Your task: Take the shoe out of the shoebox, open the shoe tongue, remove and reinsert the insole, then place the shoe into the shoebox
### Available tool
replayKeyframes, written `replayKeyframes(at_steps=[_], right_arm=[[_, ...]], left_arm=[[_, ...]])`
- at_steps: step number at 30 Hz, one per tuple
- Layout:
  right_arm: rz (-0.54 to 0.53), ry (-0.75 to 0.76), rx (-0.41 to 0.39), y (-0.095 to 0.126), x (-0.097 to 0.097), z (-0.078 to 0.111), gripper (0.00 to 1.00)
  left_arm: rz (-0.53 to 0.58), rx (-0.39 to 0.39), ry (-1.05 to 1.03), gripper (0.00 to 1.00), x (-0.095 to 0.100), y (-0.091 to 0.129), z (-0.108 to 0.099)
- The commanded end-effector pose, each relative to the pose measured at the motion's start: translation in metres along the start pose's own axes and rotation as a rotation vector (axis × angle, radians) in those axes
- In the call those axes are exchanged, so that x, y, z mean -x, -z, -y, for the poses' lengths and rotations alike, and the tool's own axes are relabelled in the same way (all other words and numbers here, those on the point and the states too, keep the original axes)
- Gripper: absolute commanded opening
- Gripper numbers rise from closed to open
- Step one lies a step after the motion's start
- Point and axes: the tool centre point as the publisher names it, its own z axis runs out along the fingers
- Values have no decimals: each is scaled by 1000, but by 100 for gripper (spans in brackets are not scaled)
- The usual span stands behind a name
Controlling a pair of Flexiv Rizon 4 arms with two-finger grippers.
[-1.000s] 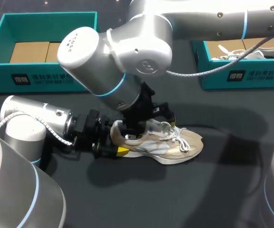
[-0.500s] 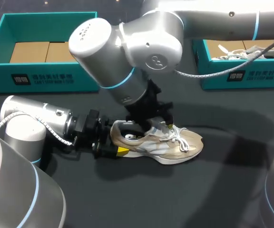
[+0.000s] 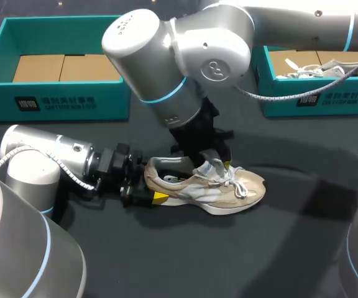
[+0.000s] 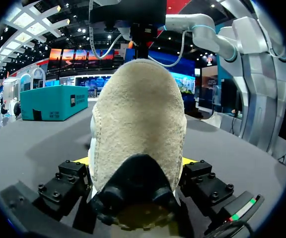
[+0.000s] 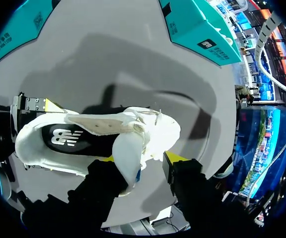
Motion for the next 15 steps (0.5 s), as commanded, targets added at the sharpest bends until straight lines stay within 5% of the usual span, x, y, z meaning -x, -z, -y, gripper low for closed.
replayKeyframes(at_steps=[1, 15], right_arm=[[8, -309, -2, 1, -4, 5, 47], [-11, -248, 30, 6, -11, 12, 48]], left_arm=[[-1, -1, 0, 0, 2, 0, -2], [-1, -1, 0, 0, 2, 0, -2]])
